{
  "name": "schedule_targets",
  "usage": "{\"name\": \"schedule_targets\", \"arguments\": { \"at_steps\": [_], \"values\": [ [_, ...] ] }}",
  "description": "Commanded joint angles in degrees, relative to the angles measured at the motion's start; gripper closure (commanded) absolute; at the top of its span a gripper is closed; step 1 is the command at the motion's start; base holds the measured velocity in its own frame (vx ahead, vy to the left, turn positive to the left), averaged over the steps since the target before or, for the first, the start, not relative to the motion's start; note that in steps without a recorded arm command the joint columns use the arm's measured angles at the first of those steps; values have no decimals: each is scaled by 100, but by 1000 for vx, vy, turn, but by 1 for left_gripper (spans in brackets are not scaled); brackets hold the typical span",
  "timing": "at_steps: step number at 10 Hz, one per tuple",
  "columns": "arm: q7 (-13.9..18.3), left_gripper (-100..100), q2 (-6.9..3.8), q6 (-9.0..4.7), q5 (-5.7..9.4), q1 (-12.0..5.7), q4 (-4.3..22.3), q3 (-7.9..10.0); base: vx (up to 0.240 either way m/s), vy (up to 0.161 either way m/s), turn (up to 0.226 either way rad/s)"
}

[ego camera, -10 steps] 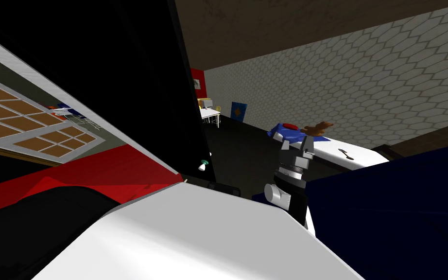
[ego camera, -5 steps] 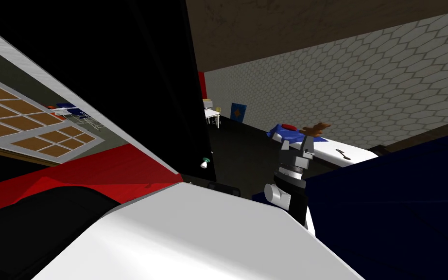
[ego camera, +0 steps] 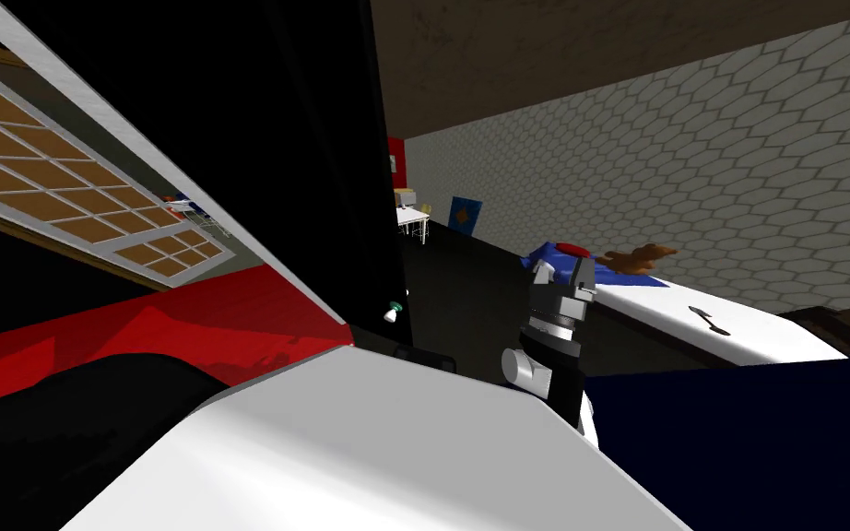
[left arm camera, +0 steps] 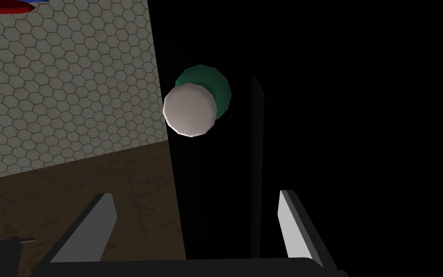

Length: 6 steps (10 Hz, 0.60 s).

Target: Push the door open

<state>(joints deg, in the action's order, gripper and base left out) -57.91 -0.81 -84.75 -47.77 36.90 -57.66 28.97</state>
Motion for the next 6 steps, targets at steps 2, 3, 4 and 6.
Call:
{"name": "schedule_targets", "arguments": {
  "at_steps": [2,3,4,6],
  "values": [
    [-168,-100,-14,-153,27,152,52,-155,129,-39,279],
    [-252,-100,58,-224,38,228,78,-234,115,-50,379],
    [-322,-100,164,-283,48,291,99,-299,133,-46,361],
    [-346,-100,238,-303,46,326,103,-322,89,-33,198]
  ]
}}
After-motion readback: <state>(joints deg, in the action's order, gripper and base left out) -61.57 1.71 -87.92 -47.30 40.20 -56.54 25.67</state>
